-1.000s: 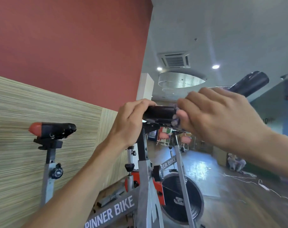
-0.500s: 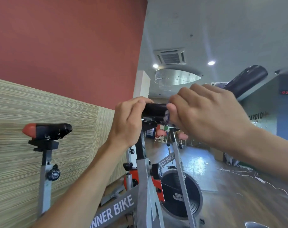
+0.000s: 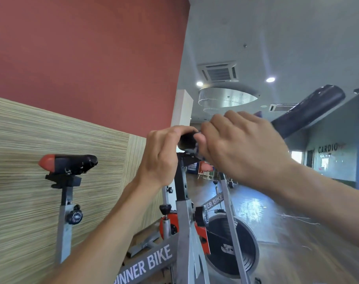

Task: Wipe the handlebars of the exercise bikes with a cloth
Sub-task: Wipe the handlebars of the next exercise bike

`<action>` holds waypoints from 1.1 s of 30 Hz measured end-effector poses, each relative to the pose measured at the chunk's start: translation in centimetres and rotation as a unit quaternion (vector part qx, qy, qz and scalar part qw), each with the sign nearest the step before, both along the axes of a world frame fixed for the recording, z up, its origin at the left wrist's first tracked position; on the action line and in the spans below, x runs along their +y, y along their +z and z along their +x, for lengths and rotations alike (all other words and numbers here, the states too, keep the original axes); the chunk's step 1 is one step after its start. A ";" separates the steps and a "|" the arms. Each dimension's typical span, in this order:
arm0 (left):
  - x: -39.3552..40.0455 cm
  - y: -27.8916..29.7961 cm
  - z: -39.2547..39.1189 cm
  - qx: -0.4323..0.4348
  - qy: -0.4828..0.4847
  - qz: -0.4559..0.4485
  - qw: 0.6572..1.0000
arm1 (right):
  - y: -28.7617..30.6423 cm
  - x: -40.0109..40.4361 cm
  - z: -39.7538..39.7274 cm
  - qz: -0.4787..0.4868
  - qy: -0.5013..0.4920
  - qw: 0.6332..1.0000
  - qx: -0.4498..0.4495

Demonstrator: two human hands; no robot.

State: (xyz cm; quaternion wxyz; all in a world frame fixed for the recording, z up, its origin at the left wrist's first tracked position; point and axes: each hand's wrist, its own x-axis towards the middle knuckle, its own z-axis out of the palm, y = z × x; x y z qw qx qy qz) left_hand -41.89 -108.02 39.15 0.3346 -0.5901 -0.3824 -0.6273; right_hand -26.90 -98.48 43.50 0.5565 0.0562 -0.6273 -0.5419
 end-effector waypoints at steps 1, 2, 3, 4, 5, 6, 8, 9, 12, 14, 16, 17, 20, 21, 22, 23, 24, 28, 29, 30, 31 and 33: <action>0.0 0.0 -0.1 -0.002 -0.002 0.001 1.000 | 0.0 -0.3 -0.6 -0.003 -0.008 1.000 -0.003; 0.0 0.1 0.0 -0.005 0.001 0.000 1.000 | 0.2 -0.6 -0.4 -0.017 -0.018 1.000 -0.012; -0.1 0.1 0.0 -0.006 0.009 -0.002 1.000 | 0.4 -0.7 0.4 -0.040 -0.022 0.999 -0.028; -0.2 0.1 0.1 -0.009 0.017 -0.003 1.000 | 0.6 -0.7 1.7 -0.064 -0.021 0.997 -0.049; -0.3 0.1 0.2 -0.015 0.021 -0.003 1.000 | 0.9 -0.6 3.1 -0.080 -0.023 0.994 -0.069; -0.3 0.1 0.3 -0.024 0.021 -0.001 0.999 | 1.1 -0.5 4.3 -0.081 -0.025 0.993 -0.082; -0.1 0.1 0.6 -0.048 0.023 0.013 0.998 | 1.5 -0.6 5.1 -0.076 -0.044 0.992 -0.085; 0.0 0.0 0.8 -0.061 0.022 0.020 0.998 | 1.7 -0.6 4.7 -0.082 -0.053 0.992 -0.074; 0.2 0.0 1.6 -0.109 -0.024 0.022 0.993 | 1.7 -2.0 2.4 -0.145 -0.031 0.987 -0.057; 0.0 -0.1 2.1 -0.159 -0.070 0.012 0.985 | 1.5 -2.3 1.2 -0.196 0.018 0.978 -0.074; -0.4 -0.1 2.9 -0.217 -0.088 0.011 0.972 | 0.7 -2.2 1.0 -0.248 0.029 0.964 -0.088; -0.5 0.2 3.2 -0.248 -0.083 0.010 0.965 | 0.6 -2.2 1.2 -0.263 0.023 0.960 -0.092; -0.4 1.5 4.0 -0.341 -0.075 -0.024 0.937 | 1.8 -3.1 2.4 -0.357 -0.035 0.918 -0.166; -0.6 2.2 4.2 -0.382 -0.093 -0.032 0.919 | 2.4 -3.5 2.7 -0.395 -0.056 0.895 -0.197; -0.9 2.9 4.2 -0.427 -0.114 -0.037 0.896 | 3.0 -3.9 2.9 -0.434 -0.081 0.869 -0.221; -1.2 3.7 4.1 -0.471 -0.127 -0.043 0.872 | 3.6 -4.3 3.0 -0.471 -0.110 0.841 -0.243; -1.4 4.4 4.1 -0.507 -0.126 -0.057 0.851 | 4.1 -4.6 3.0 -0.502 -0.133 0.812 -0.266; -1.8 7.4 3.9 -0.586 -0.079 -0.134 0.795 | 6.6 -5.2 2.2 -0.588 -0.189 0.706 -0.347; -1.7 8.2 3.7 -0.596 -0.071 -0.155 0.785 | 6.9 -5.3 1.8 -0.606 -0.189 0.687 -0.355; -1.5 9.0 3.6 -0.605 -0.062 -0.174 0.774 | 7.1 -5.4 1.3 -0.613 -0.190 0.677 -0.360; -1.3 9.9 3.3 -0.616 -0.050 -0.190 0.763 | 7.2 -5.5 0.7 -0.617 -0.188 0.664 -0.378; -1.2 11.5 2.9 -0.629 -0.028 -0.221 0.745 | 7.2 -5.7 -0.6 -0.639 -0.167 0.623 -0.419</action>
